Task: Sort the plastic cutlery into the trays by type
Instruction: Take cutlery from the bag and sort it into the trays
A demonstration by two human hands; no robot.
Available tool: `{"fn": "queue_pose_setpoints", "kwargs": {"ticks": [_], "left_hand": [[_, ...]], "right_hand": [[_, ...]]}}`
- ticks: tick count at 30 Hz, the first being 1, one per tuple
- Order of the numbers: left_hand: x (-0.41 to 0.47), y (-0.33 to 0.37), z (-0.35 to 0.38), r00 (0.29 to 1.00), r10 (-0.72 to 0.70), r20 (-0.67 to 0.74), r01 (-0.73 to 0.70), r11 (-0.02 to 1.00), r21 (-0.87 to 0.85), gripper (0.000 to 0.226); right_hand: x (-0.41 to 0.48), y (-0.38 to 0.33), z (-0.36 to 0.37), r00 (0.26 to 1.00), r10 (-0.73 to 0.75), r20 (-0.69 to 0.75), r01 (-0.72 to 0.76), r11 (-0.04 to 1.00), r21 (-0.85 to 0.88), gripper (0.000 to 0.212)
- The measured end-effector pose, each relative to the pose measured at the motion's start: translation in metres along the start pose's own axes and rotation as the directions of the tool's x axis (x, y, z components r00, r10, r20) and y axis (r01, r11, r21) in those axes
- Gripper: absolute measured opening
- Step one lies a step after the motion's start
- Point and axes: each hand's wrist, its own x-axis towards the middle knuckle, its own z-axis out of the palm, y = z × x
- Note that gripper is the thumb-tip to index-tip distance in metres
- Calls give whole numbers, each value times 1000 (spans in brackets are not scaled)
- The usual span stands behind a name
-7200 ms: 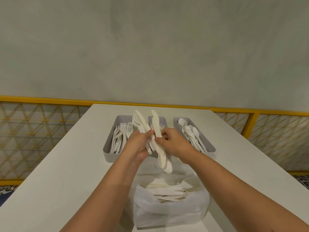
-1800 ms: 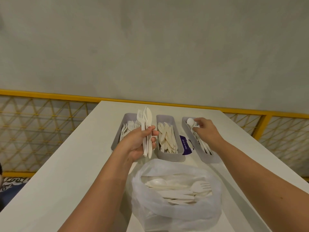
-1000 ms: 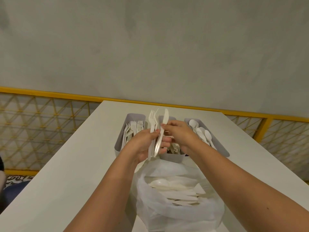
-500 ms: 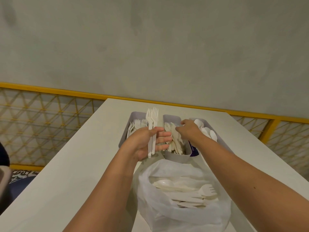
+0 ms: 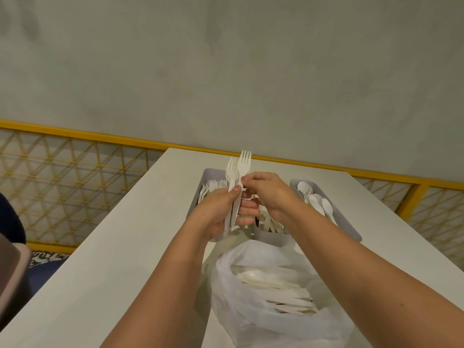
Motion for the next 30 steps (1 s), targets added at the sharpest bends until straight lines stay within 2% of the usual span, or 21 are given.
{"fn": "queue_pose_setpoints", "kwargs": {"ticks": [3, 7, 13, 16, 18, 23, 26, 28, 30], "left_hand": [[1, 0, -1, 998, 2, -62, -2, 1000, 8, 40], [0, 2, 2, 988, 8, -155, -10, 1000, -15, 38], [0, 1, 4, 989, -11, -146, -12, 988, -153, 39], [4, 0, 4, 976, 38, -216, -80, 980, -185, 38], [6, 0, 0, 966, 75, -248, -106, 987, -117, 35], [2, 4, -15, 972, 91, -218, -62, 989, 136, 38], [3, 11, -25, 968, 139, -207, -72, 951, 302, 39], [4, 15, -38, 947, 203, -248, -85, 905, 417, 34], [5, 12, -54, 908, 272, -320, -61, 840, 540, 29]], "right_hand": [[0, -1, 1, 999, -30, -43, 30, 1000, -1, 24], [-5, -1, 11, 999, -37, -6, 37, 996, -80, 18], [-5, -1, 21, 1000, -6, 6, 6, 999, -39, 15], [-4, -2, 28, 1000, -2, 23, 3, 998, -70, 15], [-5, -4, 33, 999, 24, 41, -19, 994, -107, 15], [-11, -10, 36, 984, 88, 153, -86, 996, -15, 19], [-7, -15, 30, 977, 88, 196, -96, 995, 34, 18], [2, -19, 24, 984, 90, 155, -98, 994, 48, 19], [12, -19, 19, 992, 103, 71, -103, 995, -10, 16]]}}
